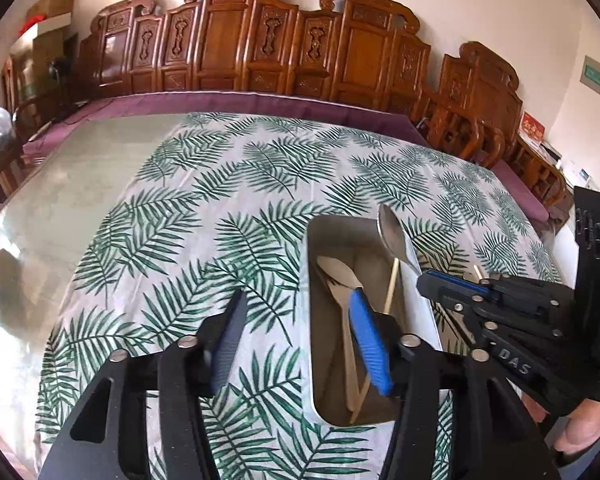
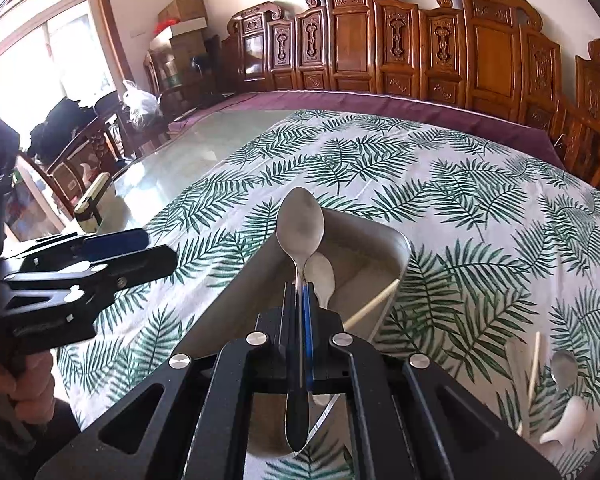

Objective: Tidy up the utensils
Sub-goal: 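Lower the metal spoon into the tray and open the right tool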

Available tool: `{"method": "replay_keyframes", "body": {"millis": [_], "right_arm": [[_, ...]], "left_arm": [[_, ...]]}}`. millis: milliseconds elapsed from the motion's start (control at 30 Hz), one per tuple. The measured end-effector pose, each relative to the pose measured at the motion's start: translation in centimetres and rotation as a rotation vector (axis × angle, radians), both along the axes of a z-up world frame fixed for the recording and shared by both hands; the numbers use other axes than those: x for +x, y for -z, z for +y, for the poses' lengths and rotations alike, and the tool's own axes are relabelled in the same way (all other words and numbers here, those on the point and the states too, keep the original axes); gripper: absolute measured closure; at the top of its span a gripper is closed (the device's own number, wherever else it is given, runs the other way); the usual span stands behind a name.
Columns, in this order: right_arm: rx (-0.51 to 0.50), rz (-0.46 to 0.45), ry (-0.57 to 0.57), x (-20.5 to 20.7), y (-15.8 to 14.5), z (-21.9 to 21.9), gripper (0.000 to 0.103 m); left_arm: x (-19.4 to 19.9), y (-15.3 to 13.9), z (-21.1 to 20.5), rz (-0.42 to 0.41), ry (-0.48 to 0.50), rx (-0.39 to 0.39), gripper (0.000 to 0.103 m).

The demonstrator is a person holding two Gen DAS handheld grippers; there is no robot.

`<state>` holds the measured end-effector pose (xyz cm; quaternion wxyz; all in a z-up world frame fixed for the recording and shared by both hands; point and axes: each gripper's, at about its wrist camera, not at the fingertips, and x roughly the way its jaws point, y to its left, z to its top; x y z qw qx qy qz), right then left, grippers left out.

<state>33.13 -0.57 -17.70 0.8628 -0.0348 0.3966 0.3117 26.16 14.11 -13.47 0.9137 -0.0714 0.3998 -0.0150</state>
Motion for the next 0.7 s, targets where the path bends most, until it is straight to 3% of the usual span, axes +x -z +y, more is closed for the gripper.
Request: {"method": "replay_keyframes", "body": {"millis": [167, 333, 700], "right_arm": [[-0.003, 0.028, 0.016, 1.1, 1.4, 1.3, 0.098], [-0.021, 0.052, 0.024, 1.6, 3.0, 2.2, 0.098], [-0.030, 0.104, 0.032, 1.9, 5.2, 2.5, 0.097]], "left_arm": [[0.0, -0.2, 0.7, -0.012, -0.024, 0.009, 0.030], [0.0, -0.2, 1.4, -0.016, -0.040, -0.010, 0.016], [0.0, -0.3, 2.1, -0.028, -0.068, -0.019, 0.014]]}}
